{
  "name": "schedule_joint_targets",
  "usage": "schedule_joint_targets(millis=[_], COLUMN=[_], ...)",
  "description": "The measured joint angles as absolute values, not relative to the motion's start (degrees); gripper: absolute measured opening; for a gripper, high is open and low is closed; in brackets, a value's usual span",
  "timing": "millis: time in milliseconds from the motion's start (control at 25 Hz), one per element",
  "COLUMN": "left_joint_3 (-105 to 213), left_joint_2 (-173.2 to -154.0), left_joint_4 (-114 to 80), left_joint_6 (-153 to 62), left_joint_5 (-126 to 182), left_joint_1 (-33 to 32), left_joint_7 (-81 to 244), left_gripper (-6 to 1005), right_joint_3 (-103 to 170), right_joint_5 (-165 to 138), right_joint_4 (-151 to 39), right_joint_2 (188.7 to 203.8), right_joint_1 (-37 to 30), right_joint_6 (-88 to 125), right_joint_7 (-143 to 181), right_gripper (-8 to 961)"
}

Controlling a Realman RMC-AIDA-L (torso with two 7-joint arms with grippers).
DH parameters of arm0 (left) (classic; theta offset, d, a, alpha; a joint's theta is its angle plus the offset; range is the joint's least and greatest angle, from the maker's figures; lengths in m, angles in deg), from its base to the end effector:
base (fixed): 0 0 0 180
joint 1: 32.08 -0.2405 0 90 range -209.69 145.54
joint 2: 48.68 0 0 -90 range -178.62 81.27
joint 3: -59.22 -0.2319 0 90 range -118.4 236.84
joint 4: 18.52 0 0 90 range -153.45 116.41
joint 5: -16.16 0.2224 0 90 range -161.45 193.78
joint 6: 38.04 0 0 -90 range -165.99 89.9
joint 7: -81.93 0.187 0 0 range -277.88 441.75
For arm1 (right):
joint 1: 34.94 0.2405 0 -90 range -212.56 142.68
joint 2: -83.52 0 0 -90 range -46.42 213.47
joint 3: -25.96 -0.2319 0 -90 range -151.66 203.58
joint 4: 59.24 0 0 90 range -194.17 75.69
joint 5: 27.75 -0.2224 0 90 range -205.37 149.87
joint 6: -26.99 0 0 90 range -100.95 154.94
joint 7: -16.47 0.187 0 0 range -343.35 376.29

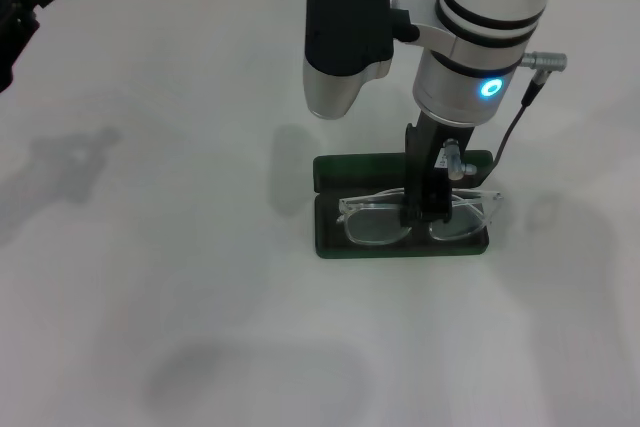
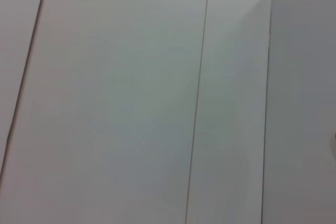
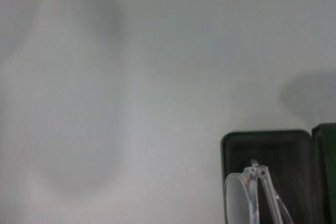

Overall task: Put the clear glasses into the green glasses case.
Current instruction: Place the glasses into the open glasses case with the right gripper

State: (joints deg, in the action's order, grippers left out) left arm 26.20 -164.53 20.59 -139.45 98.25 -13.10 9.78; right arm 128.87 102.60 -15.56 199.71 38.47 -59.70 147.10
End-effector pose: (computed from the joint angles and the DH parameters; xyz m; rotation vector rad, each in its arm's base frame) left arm -0.2389 0.3218 0.0976 -2.1879 -0.3835 -1.2564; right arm 0.0661 0.3621 -0.1123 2.9543 0.0062 0.9972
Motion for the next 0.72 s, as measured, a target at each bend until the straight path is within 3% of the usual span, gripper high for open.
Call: schedule_joint_targets(millis=[720], left_joint_3=[26.09], left_joint_2=[-164.58], left_joint_4=[19.27], left_joint_6=[-139.38], left_joint_5=[98.27], left_joint_1=[-12.91], left_joint_7=[10.82], left_gripper=[36], right_joint_3=[129.76], right_joint_5=[102.59], right_joint_4=[-16.36], right_joint_2=[199.71], right_joint_1=[38.16], right_joint_6=[-58.03], right_joint_7=[146.81], right_gripper=[109])
